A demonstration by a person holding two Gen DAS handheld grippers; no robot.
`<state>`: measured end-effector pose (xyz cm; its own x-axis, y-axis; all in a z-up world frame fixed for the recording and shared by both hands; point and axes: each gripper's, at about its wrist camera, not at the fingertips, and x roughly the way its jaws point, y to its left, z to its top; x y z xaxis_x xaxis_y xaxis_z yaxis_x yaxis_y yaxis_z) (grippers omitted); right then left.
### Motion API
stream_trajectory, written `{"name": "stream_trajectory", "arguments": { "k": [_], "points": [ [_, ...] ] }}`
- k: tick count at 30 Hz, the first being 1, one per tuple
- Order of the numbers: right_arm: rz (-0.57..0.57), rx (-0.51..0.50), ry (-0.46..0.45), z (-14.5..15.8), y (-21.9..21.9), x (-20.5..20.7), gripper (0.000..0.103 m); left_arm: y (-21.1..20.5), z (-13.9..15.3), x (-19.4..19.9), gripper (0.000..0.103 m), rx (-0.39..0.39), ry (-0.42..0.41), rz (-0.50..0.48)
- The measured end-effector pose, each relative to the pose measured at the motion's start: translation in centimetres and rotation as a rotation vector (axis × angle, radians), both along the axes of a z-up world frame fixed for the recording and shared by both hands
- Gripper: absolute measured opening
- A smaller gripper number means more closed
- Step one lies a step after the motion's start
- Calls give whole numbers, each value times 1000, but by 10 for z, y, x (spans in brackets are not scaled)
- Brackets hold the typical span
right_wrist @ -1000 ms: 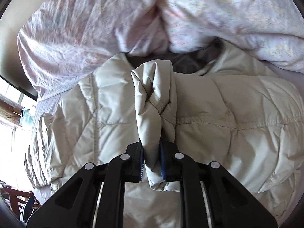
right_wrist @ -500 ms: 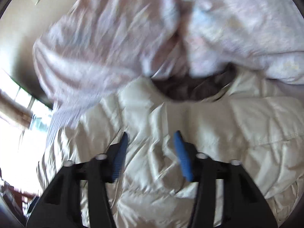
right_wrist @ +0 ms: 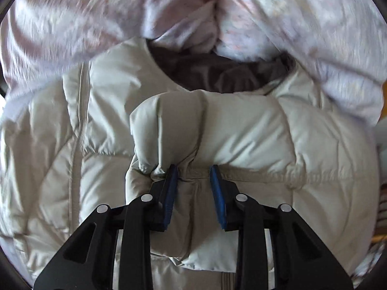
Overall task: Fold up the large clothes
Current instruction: 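Grasp the other sleeve cuff with the left gripper while the right gripper releases its sleeve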
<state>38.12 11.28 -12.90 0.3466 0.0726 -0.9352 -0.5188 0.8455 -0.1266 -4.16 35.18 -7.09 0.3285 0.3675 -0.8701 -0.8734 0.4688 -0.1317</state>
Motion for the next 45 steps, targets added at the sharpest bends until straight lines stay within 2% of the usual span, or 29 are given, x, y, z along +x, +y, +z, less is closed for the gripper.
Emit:
{"name": "stream_trajectory", "arguments": {
  "k": [5, 11, 18, 20, 22, 25, 30, 32, 34, 37, 40, 45],
  "points": [
    [15, 9, 30, -3, 0, 5, 31, 23, -9, -17, 101, -16, 13, 65],
    [11, 24, 34, -6, 1, 10, 31, 57, -16, -48, 101, -83, -45, 164],
    [7, 39, 37, -1, -4, 4, 31, 80, -35, -69, 101, -159, -64, 210],
    [6, 44, 39, -1, -4, 5, 31, 82, -39, -69, 92, -182, -77, 209],
    [0, 48, 41, 0, -5, 5, 31, 82, -44, -68, 78, -203, -90, 211],
    [-2, 50, 36, 0, -6, 5, 31, 80, -52, -65, 67, -254, -127, 211],
    [-2, 51, 32, 1, -7, 5, 31, 77, -52, -61, 60, -246, -144, 222],
    [-2, 50, 31, 0, -7, 6, 31, 77, -52, -62, 51, -245, -157, 237],
    [-5, 48, 28, 0, -6, 5, 31, 77, -54, -63, 33, -266, -198, 253],
    [-6, 40, 25, 1, -4, 4, 31, 76, -52, -61, 18, -271, -227, 263],
    [-13, 31, 24, 2, -3, 3, 31, 73, -41, -50, 12, -233, -204, 242],
    [-19, 44, 25, 5, -4, 4, 32, 70, -7, -32, 11, -168, -223, 184]
  ]
}}
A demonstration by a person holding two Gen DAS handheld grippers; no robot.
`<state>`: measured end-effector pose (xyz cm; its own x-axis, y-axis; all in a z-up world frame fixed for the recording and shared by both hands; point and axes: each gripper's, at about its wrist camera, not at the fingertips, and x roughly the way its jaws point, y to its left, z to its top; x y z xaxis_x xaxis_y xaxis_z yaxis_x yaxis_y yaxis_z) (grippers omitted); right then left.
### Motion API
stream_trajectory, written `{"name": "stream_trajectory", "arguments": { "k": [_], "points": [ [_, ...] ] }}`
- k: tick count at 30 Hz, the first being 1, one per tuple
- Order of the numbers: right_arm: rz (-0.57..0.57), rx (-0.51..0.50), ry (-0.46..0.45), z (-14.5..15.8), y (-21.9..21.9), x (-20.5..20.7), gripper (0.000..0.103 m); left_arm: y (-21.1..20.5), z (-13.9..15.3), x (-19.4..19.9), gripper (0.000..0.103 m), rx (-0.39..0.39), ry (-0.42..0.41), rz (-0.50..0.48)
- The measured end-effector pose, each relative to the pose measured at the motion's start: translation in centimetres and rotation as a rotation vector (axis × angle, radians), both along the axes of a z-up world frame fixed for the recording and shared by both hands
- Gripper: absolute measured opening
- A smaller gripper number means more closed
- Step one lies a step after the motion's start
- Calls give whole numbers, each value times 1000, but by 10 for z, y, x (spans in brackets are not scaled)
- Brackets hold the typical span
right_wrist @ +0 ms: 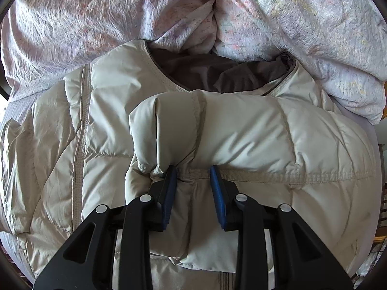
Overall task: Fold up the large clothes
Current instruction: 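Grasp the other sleeve cuff with the left gripper while the right gripper releases its sleeve, then fold the held sleeve across the jacket front and open the left gripper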
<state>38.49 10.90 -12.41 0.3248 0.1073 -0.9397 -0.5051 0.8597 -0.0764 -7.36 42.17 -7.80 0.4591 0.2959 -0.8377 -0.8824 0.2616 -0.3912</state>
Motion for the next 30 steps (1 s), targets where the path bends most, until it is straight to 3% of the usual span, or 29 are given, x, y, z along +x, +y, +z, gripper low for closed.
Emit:
{"name": "stream_trajectory", "arguments": {
  "k": [3, 7, 11, 17, 30],
  "points": [
    [0, 9, -4, 4, -4, 0, 37, -5, 25, 16, 10, 46, -29, -44],
    [-18, 41, 9, 10, -17, 1, 57, -17, 61, 46, 10, 110, -74, -118],
    [-28, 103, 42, 18, -37, 0, 67, -39, 95, 85, 10, 163, -135, -211],
    [-7, 153, 58, 35, -69, -7, 70, -91, 129, 159, 10, 200, -193, -395],
    [-63, 197, -13, 63, -164, -21, 74, -227, 141, 295, 10, 183, -249, -728]
  ]
}}
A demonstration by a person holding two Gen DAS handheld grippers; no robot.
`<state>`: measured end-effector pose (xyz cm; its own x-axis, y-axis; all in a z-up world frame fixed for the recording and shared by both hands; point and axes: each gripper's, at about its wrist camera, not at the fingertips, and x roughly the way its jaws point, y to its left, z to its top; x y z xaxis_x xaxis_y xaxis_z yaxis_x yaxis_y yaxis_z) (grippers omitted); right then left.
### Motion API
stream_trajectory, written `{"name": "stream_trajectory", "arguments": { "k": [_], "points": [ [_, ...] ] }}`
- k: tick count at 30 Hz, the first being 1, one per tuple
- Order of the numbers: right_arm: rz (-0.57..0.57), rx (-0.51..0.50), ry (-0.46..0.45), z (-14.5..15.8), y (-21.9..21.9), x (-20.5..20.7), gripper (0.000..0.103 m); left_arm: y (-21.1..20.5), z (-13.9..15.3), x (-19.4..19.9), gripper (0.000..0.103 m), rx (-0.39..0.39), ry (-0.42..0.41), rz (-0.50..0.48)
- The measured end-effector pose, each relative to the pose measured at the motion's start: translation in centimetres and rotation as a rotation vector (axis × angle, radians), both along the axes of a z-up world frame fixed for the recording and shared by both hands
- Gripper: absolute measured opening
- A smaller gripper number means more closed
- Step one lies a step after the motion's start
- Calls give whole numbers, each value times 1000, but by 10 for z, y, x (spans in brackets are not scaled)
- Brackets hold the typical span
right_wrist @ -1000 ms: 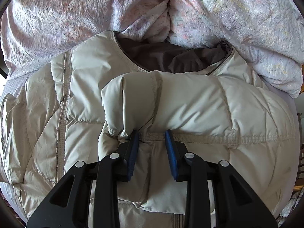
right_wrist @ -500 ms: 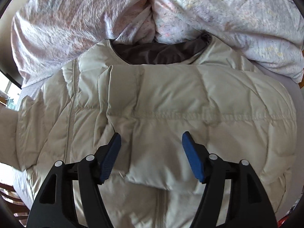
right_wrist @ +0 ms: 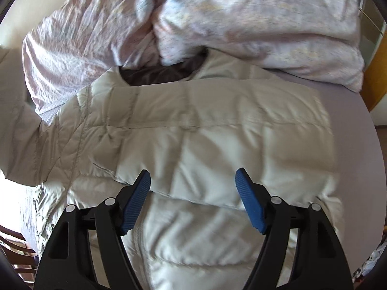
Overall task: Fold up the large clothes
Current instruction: 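Fold the held sleeve across the jacket front and open the left gripper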
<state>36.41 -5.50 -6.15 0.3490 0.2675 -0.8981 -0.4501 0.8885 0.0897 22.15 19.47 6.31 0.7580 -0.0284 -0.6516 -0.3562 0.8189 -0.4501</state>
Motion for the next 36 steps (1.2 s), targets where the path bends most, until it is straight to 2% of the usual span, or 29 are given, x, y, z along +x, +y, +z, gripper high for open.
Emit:
{"name": "stream_trajectory", "arguments": {
  "k": [5, 10, 16, 23, 26, 28, 31, 33, 35, 36],
  "points": [
    [-46, -1, -3, -1, -36, -5, 75, -46, -12, 40, 10, -7, 37, -94],
    [-98, 8, 13, -6, -65, -6, 75, -77, -36, 68, 10, -19, 101, -154],
    [-126, 27, 19, -8, -77, -9, 75, -93, -71, 80, 10, -40, 184, -178],
    [-108, 28, 21, -7, -73, -10, 75, -96, -94, 80, 15, -48, 249, -175],
    [-88, 33, 19, -4, -65, -7, 75, -93, -95, 77, 24, -34, 263, -163],
    [-74, 39, 13, -1, -58, -6, 75, -89, -92, 73, 41, -12, 267, -142],
    [-49, 62, 1, 8, -47, -3, 75, -82, -88, 66, 49, 30, 271, -112],
    [-22, 93, -11, 14, -37, -4, 69, -73, -87, 60, 52, 64, 284, -86],
    [9, 125, -18, 19, -25, -4, 49, -64, -86, 53, 53, 86, 297, -57],
    [36, 138, -9, 20, -14, -4, 45, -59, -87, 49, 54, 94, 304, -44]
  ]
}}
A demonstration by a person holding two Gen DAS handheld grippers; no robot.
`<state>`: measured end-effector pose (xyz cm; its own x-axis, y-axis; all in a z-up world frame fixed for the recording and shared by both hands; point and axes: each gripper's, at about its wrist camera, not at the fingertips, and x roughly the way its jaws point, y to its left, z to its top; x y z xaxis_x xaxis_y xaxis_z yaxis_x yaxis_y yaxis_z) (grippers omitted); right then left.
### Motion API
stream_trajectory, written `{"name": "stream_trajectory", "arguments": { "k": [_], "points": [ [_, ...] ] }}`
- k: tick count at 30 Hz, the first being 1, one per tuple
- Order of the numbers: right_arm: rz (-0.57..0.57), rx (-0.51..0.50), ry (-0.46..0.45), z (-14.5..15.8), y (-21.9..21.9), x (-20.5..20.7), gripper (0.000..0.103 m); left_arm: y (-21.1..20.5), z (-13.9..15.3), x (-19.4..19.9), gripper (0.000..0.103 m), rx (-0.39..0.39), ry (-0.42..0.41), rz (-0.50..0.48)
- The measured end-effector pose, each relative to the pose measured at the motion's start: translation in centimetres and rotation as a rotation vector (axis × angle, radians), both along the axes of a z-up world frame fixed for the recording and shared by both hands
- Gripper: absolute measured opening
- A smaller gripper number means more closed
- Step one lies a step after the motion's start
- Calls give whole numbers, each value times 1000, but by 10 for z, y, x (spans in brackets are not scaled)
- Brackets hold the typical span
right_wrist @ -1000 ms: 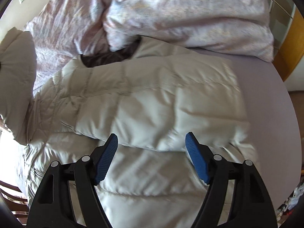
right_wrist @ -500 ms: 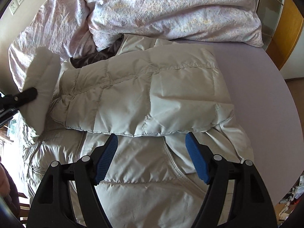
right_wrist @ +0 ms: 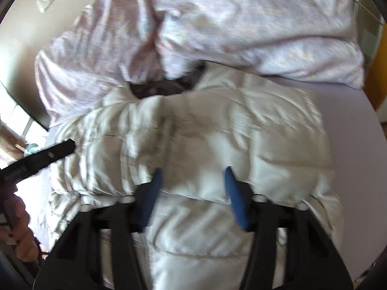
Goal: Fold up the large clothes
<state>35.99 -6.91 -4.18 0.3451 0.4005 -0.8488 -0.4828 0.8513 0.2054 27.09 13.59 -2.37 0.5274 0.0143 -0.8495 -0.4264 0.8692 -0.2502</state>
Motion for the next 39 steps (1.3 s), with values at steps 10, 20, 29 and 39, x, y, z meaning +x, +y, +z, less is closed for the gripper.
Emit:
{"name": "stream_trajectory", "arguments": {
  "k": [10, 20, 29, 39],
  "points": [
    [138, -36, 37, -22, 76, -3, 27, 41, -1, -46, 66, 92, 40, 104],
    [26, -169, 148, -76, 69, 21, 27, 65, -4, -80, 69, 160, 81, 159],
    [63, -111, 213, -57, 46, 23, 83, 71, -5, -111, 80, 215, 100, 163],
    [4, -137, 217, -29, -84, 2, 84, 75, -26, -179, 84, 169, 155, 167]
  ]
}}
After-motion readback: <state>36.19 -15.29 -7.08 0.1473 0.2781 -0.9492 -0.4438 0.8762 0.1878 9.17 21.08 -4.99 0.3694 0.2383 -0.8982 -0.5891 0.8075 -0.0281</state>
